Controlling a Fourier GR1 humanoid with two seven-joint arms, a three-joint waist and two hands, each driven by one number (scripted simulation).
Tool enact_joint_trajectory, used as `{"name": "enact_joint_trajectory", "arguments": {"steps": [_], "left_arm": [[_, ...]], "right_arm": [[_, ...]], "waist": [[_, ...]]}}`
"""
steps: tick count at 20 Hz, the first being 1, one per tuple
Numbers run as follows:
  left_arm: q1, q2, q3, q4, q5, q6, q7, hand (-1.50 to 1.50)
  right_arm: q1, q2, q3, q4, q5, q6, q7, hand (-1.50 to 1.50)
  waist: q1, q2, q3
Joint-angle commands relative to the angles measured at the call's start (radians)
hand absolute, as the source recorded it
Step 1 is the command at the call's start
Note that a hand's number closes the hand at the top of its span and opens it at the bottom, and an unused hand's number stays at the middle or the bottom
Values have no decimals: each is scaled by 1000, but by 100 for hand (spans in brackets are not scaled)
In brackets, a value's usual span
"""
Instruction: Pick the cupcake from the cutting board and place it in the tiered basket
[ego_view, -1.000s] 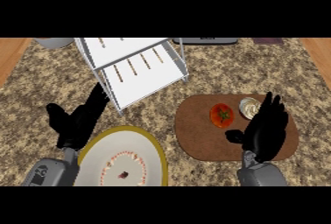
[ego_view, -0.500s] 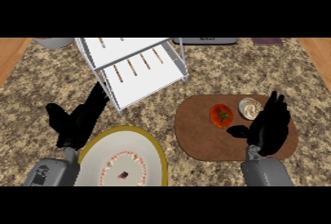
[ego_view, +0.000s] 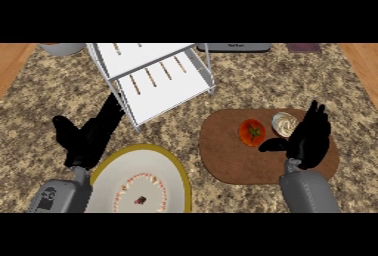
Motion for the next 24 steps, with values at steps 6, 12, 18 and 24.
{"name": "enact_joint_trajectory", "arguments": {"steps": [6,12,18,24], "left_arm": [[-9,-17,-5,-65,0,-4,81,0],[-4,-48,-15,-11,-55,8,35,0],[-21,-44,-29,-6,-34,-28,23,0],[25,-52,-26,-48,-40,0,44,0]], "right_arm": [[-65,-33,13,196,-36,-74,-178,150],[-108,-50,-24,267,-54,-134,-221,150],[-119,-69,272,241,-106,364,-501,150],[-176,-90,239,107,-255,574,-616,150]], "waist": [[7,13,8],[4,14,8],[60,32,6],[8,8,7]]}}
